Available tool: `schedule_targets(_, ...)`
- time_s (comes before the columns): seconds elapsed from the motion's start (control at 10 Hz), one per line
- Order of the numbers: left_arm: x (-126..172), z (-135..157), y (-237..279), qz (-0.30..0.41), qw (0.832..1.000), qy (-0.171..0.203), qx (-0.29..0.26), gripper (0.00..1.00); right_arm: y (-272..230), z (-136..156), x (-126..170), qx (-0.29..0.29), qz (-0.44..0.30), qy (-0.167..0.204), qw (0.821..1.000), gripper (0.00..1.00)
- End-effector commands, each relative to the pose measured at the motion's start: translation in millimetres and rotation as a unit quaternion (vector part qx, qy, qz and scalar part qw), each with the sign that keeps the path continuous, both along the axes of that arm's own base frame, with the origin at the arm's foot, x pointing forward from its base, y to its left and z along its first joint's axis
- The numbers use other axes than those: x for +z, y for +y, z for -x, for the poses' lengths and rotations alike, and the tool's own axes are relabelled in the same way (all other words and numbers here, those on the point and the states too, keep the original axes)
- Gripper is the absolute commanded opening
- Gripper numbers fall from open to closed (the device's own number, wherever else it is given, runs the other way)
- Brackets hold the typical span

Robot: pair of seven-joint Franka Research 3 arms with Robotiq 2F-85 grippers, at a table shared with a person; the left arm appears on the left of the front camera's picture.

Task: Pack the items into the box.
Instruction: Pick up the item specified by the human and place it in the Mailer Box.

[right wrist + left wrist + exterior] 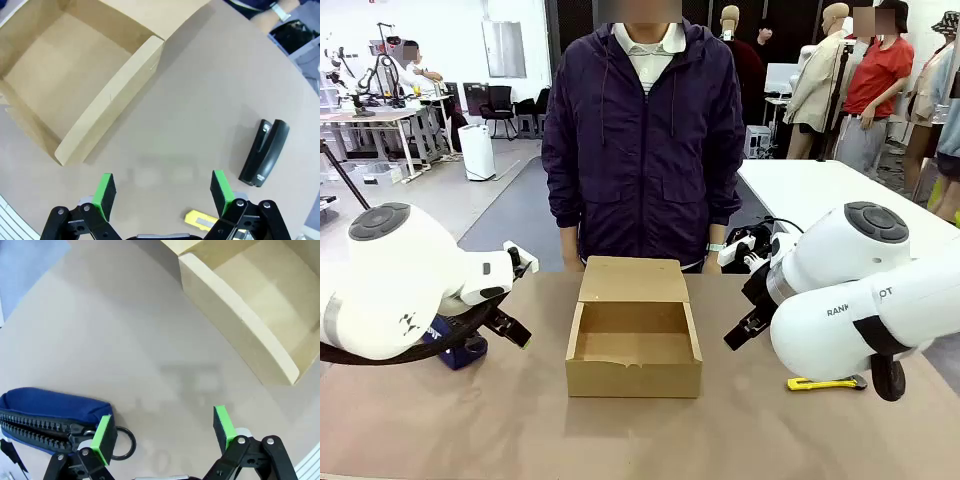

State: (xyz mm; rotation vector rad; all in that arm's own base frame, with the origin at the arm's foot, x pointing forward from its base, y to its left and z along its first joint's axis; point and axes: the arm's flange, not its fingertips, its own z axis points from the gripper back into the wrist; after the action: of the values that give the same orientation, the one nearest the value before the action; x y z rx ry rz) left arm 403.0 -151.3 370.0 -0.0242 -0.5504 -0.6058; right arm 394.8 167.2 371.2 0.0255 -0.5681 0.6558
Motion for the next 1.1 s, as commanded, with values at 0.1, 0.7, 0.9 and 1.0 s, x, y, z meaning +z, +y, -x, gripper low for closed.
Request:
schedule_targets(0.1, 0.3, 0.1, 0.0, 0.0, 1.0, 0.0, 0.0, 1.0, 0.0, 0.0, 0.0, 0.0, 0.0, 0.0, 1.0, 1.0)
schedule_targets(0.7, 0.3, 0.1, 0.0, 0.0, 1.0, 0.0, 0.0, 1.0, 0.0, 0.0, 0.0, 0.0, 0.0, 0.0, 1.0, 1.0)
schedule_targets(0.9, 0.3, 0.1, 0.0, 0.0, 1.0, 0.0, 0.0, 1.0, 0.0, 0.0, 0.0, 0.0, 0.0, 0.0, 1.0, 1.0)
schedule_targets(1.0, 0.3, 0.1, 0.0, 0.0, 1.0, 0.0, 0.0, 1.0, 0.0, 0.0, 0.0, 0.0, 0.0, 0.0, 1.0, 1.0)
